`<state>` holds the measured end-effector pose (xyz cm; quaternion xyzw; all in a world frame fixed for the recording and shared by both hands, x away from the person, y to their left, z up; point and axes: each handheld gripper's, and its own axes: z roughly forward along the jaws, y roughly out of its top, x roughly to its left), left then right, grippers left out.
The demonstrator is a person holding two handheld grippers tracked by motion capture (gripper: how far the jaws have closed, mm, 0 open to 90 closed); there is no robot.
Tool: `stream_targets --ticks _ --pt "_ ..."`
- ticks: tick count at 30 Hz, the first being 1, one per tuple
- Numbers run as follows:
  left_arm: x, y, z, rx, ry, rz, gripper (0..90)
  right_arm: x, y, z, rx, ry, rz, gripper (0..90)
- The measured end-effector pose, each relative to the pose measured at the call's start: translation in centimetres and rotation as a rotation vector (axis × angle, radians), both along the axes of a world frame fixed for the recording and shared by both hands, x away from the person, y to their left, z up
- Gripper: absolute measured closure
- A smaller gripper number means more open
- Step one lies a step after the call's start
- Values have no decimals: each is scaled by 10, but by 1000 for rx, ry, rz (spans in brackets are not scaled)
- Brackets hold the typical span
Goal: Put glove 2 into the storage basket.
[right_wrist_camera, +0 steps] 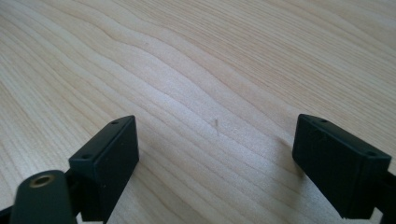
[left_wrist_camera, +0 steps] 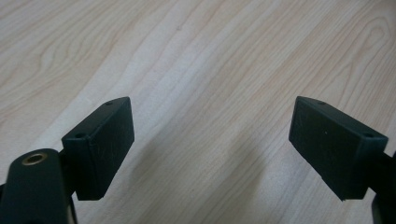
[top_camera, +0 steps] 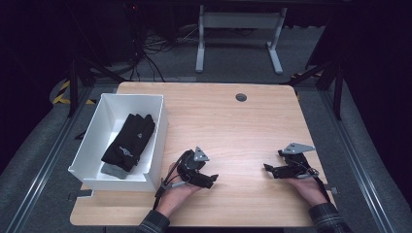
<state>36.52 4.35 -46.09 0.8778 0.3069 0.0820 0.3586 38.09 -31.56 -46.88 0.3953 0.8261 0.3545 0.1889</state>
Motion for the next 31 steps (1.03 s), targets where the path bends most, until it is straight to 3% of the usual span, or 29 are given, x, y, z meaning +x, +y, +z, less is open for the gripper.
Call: stream_targets --ticks 3,6,12,18,31 --pt "-2 -3 -6 38 -18 -6 143 0 0 0 1 0 0 151" --pt "-3 -4 -10 48 -40 -12 129 0 0 0 1 1 0 150" --pt "-3 -3 -15 23 -63 -25 78 0 0 0 1 1 1 150" --pt "-3 -5 -16 32 -48 -44 1 0 0 0 1 1 0 150" --pt "-3 -5 -16 34 -42 -44 0 0 0 0 0 1 2 150"
